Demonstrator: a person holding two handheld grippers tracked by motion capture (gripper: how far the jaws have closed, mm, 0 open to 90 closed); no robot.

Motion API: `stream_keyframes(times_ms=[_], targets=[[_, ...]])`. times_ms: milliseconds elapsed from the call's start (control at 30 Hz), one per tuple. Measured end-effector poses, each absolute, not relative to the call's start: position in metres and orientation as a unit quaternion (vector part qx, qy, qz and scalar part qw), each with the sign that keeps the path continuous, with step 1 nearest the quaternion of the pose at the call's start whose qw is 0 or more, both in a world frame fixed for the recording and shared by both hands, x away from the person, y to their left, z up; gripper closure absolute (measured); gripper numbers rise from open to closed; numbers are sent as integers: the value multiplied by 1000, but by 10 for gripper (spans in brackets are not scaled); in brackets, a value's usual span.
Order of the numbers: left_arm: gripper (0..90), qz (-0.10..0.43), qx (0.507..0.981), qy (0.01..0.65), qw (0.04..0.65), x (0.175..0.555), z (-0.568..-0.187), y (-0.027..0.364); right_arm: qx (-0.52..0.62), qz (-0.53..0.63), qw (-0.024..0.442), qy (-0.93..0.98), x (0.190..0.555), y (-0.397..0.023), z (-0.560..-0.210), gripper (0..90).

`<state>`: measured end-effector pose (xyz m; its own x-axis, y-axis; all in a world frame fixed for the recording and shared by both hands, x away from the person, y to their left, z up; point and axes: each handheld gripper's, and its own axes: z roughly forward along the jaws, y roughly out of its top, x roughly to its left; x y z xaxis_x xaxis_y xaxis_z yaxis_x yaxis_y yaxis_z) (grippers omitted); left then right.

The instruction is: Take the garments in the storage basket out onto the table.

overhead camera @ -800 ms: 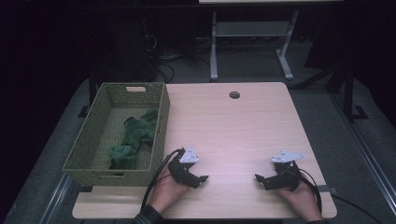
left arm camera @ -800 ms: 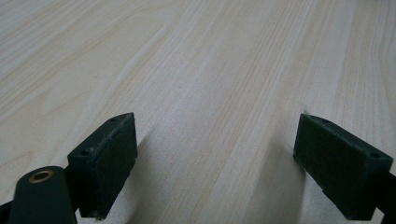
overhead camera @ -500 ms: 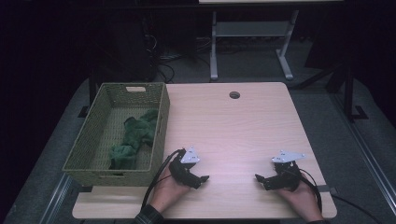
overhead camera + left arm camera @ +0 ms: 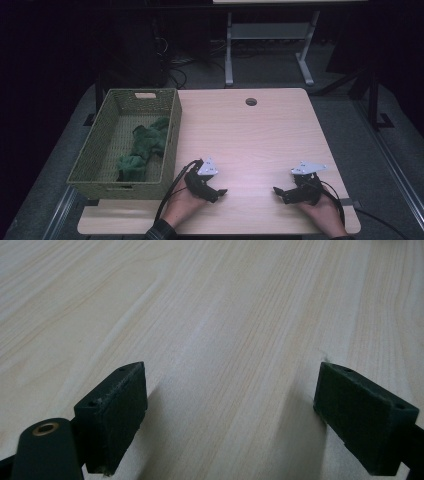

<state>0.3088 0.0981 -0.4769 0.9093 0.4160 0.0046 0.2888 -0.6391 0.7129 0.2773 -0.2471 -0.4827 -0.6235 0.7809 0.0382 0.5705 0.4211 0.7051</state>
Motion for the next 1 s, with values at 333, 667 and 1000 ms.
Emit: stream_keyframes(times_ms=[333,667,1000], targets=[[131,85,898,197,383,310,-469,103,407,351,150,830,277,-247,-483,25],[131,80,900,201,379,312,-459,103,407,351,150,830,277,-247,-483,25],[127,74,898,210,380,314,-453,104,407,351,150,830,277,-247,-483,25]])
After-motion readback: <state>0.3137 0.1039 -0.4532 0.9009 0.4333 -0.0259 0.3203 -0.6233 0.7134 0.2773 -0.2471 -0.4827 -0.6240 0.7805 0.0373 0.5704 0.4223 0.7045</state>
